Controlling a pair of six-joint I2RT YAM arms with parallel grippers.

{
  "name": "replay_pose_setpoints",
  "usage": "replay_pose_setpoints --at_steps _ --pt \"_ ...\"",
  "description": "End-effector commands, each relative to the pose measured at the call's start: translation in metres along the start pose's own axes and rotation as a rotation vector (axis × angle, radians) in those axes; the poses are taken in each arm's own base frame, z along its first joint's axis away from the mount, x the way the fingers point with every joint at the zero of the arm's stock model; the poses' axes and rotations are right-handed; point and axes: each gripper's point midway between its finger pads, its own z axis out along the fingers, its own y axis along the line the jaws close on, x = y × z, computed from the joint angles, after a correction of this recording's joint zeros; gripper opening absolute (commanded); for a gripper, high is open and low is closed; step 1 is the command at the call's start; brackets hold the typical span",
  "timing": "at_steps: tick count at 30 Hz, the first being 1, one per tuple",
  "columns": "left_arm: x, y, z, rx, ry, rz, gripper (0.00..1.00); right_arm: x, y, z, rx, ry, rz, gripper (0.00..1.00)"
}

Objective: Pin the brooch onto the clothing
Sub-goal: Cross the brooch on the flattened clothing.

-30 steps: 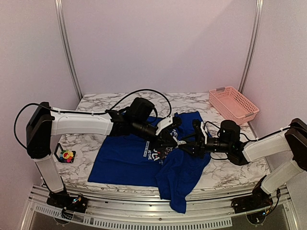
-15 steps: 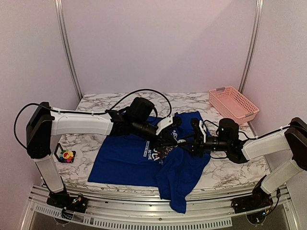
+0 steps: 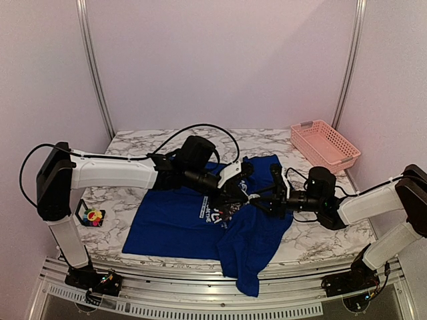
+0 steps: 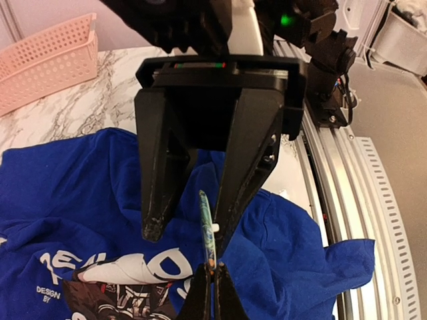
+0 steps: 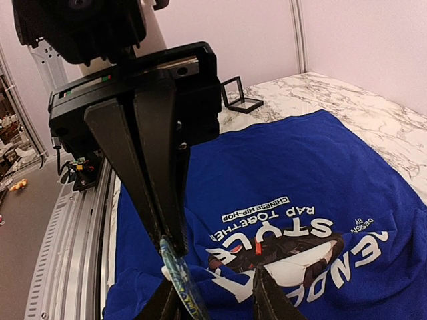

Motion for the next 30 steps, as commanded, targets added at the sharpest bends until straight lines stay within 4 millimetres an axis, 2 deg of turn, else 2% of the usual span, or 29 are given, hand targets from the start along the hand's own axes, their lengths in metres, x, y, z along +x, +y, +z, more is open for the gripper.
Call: replay_pose_setpoints --at_steps 1,7,9,12,14,17,21,22,24,27,30 --pt "0.001 -0.032 -0.002 0.091 0.010 0.015 0.00 -0.014 -0.020 -0.013 0.094 -0.066 0.010 0.35" --pt "0.001 -0.032 -0.002 0.090 0.007 0.016 0.00 -0.013 -0.016 -0.014 0.074 -0.055 -0.001 0.40" --pt "0.002 -0.032 -0.002 0.089 0.008 0.015 0.00 -0.012 -0.011 -0.014 0.051 -0.046 -0.016 0.46" --pt "0.003 -0.031 -0.002 0.076 0.011 0.033 0.00 -0.011 -0.004 -0.016 0.021 -0.028 -0.040 0.58" --pt "0.006 -0.025 -0.002 0.038 0.022 0.060 0.00 -0.014 0.001 -0.021 -0.001 -0.026 -0.051 0.64" --pt "0.013 -0.011 0.000 -0.044 0.044 0.155 0.00 -0.027 0.005 -0.029 -0.024 -0.031 -0.049 0.67" --pt "0.016 0.000 0.001 -0.141 0.076 0.368 0.00 -0.041 0.004 -0.039 -0.034 -0.009 -0.004 0.68" --pt "0.019 0.001 0.002 -0.162 0.096 0.419 0.00 -0.045 -0.001 -0.042 -0.010 -0.010 0.012 0.68" --pt "0.016 0.002 0.006 -0.212 0.102 0.563 0.00 -0.045 -0.028 -0.046 0.121 0.003 0.095 0.65" --pt "0.026 -0.009 0.012 -0.243 0.139 0.787 0.00 -0.019 -0.088 -0.053 0.423 0.103 0.304 0.54" --pt "0.040 -0.017 0.018 -0.241 0.178 0.976 0.00 0.017 -0.130 -0.065 0.671 0.210 0.461 0.45"
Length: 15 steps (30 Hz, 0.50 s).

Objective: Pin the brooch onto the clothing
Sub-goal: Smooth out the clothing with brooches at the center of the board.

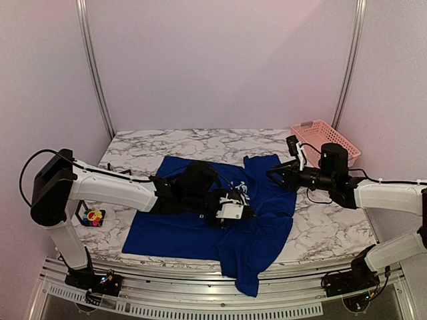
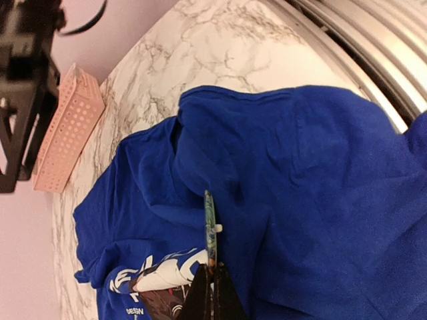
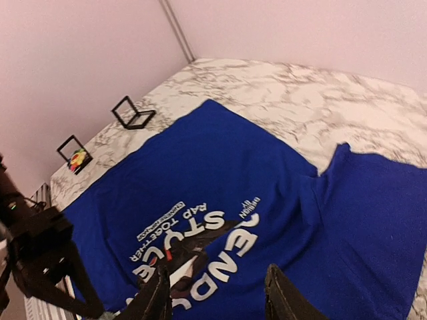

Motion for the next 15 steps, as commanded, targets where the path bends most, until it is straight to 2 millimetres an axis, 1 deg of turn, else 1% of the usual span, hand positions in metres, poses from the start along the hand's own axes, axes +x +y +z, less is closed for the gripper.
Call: replay_pose_setpoints --at_steps 1,2,3,4,5,6,7,8,9,10,11,12,14,15 --pt "-0.004 -0.010 0.000 -0.065 0.033 0.413 0.00 0.063 -0.089 -0.003 0.461 0.226 0.286 0.45" --pt "-0.002 -0.021 0.000 -0.031 0.035 0.478 0.10 0.073 -0.097 -0.002 0.502 0.259 0.322 0.45" --pt "0.000 -0.031 0.000 0.007 0.028 0.536 0.17 0.078 -0.103 -0.001 0.530 0.280 0.342 0.44" --pt "0.002 -0.042 -0.002 0.048 0.021 0.598 0.34 0.082 -0.107 0.002 0.546 0.303 0.356 0.44" --pt "0.004 -0.050 -0.005 0.082 0.012 0.653 0.46 0.088 -0.110 0.004 0.562 0.330 0.370 0.44" --pt "0.006 -0.058 -0.008 0.109 0.006 0.715 0.54 0.100 -0.117 0.006 0.586 0.369 0.380 0.43" --pt "0.007 -0.062 -0.012 0.121 0.005 0.750 0.60 0.107 -0.123 0.008 0.612 0.395 0.385 0.42" --pt "0.008 -0.063 -0.016 0.124 0.011 0.765 0.64 0.110 -0.128 0.009 0.631 0.413 0.381 0.41" --pt "0.007 -0.063 -0.020 0.118 0.018 0.765 0.67 0.120 -0.135 0.012 0.652 0.448 0.383 0.41" --pt "0.007 -0.061 -0.026 0.111 0.033 0.749 0.69 0.122 -0.139 0.015 0.662 0.466 0.378 0.40" --pt "0.011 -0.061 -0.032 0.119 0.061 0.715 0.70 0.129 -0.142 0.018 0.668 0.497 0.375 0.40" --pt "0.013 -0.057 -0.038 0.113 0.088 0.652 0.71 0.138 -0.148 0.023 0.682 0.533 0.377 0.39" --pt "0.020 -0.044 -0.051 0.085 0.166 0.466 0.71 0.145 -0.160 0.029 0.709 0.571 0.378 0.39" --pt "0.030 -0.038 -0.057 0.085 0.214 0.359 0.70 0.143 -0.171 0.029 0.747 0.572 0.366 0.39"
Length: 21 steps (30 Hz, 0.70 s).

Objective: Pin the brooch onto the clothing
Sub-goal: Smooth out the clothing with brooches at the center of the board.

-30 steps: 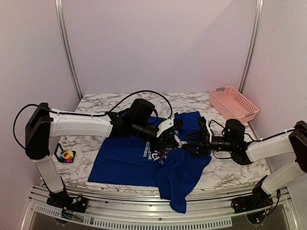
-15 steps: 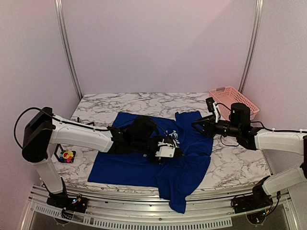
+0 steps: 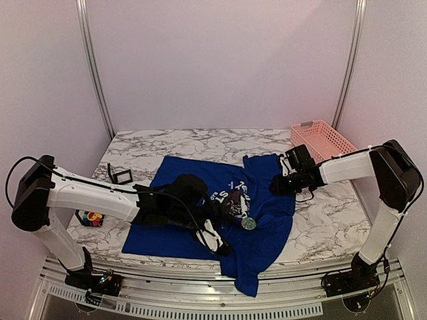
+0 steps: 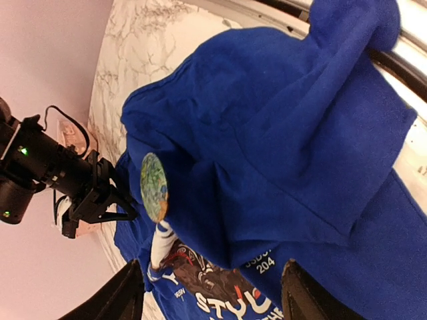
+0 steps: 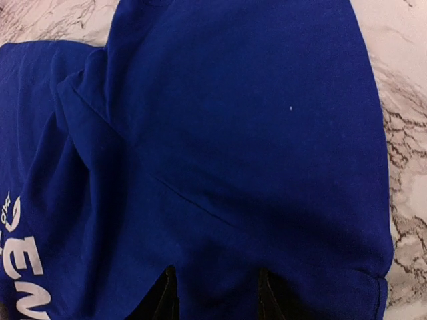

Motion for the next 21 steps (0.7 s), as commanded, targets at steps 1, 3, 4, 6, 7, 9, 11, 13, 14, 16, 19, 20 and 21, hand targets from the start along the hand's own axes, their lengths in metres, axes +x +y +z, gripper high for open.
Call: replay_pose_setpoints --at_steps 1,3,4,6,7,9,11,13,14,16,19,20,21 --pt "0.036 -0.009 -0.032 0.077 0.158 -0.344 0.69 0.012 -0.042 0.031 0.183 0.107 0.010 0.39" --pt "0.072 -0.033 -0.042 0.131 0.263 -0.509 0.66 -0.011 -0.050 0.041 0.199 0.079 0.007 0.39" --pt "0.091 -0.048 -0.046 0.149 0.319 -0.569 0.65 -0.019 -0.055 0.051 0.200 0.082 0.009 0.39" --pt "0.136 -0.075 -0.055 0.161 0.441 -0.655 0.64 -0.044 -0.061 0.065 0.195 0.071 0.007 0.39" --pt "0.154 -0.088 -0.059 0.169 0.494 -0.669 0.64 -0.063 -0.062 0.070 0.190 0.051 -0.003 0.38" --pt "0.179 -0.114 -0.065 0.205 0.563 -0.658 0.64 -0.097 -0.066 0.086 0.196 0.015 -0.019 0.38" --pt "0.193 -0.140 -0.071 0.271 0.590 -0.609 0.64 -0.122 -0.076 0.103 0.216 0.000 -0.040 0.38" --pt "0.201 -0.159 -0.075 0.313 0.609 -0.596 0.63 -0.145 -0.083 0.111 0.227 -0.009 -0.051 0.38" --pt "0.203 -0.166 -0.076 0.327 0.612 -0.599 0.64 -0.154 -0.084 0.113 0.225 -0.017 -0.065 0.39" --pt "0.207 -0.172 -0.080 0.331 0.617 -0.600 0.64 -0.164 -0.086 0.121 0.223 -0.031 -0.086 0.39" --pt "0.215 -0.173 -0.087 0.319 0.637 -0.618 0.64 -0.181 -0.080 0.114 0.193 -0.063 -0.124 0.39" --pt "0.219 -0.173 -0.090 0.317 0.646 -0.624 0.64 -0.188 -0.076 0.108 0.188 -0.077 -0.136 0.40" --pt "0.222 -0.171 -0.093 0.313 0.652 -0.628 0.64 -0.190 -0.067 0.104 0.150 -0.077 -0.152 0.41"
